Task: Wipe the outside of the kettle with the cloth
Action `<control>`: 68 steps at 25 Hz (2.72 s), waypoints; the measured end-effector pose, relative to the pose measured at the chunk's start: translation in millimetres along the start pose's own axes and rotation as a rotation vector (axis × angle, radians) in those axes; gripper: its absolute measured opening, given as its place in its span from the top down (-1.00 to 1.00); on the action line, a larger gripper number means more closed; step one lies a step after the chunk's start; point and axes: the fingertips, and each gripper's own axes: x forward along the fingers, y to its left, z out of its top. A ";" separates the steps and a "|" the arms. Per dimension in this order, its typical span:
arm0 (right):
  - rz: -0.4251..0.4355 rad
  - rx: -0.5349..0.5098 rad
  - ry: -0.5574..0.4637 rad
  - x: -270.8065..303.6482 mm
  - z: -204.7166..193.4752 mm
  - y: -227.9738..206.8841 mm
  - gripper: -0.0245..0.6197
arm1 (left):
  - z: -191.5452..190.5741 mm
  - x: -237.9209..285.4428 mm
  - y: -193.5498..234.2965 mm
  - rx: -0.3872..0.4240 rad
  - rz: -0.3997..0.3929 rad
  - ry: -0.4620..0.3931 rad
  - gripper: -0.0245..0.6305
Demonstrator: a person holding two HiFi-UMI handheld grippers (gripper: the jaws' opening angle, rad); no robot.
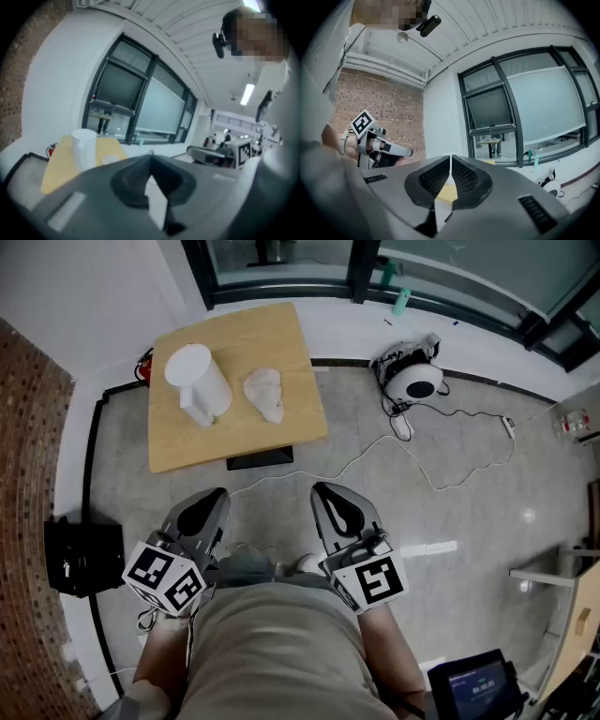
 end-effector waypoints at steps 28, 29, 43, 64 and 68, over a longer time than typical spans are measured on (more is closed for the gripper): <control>0.112 -0.004 0.447 368.1 -84.7 -73.3 0.79 | -5.8 102.7 287.8 -0.148 0.112 0.202 0.59; 0.124 0.002 0.494 371.5 -99.0 -82.1 0.67 | -8.1 104.3 288.8 -0.163 0.138 0.200 0.59; 0.103 0.070 1.053 394.7 -274.7 -168.6 0.02 | -46.0 104.4 293.4 -0.368 0.437 0.161 0.59; 0.240 -0.005 1.122 415.3 -313.2 -125.0 0.44 | -55.4 76.5 303.9 -0.393 0.573 0.119 0.59; 0.256 0.071 1.016 428.1 -284.6 -121.5 0.45 | -26.6 74.8 321.9 -0.294 0.562 0.098 0.59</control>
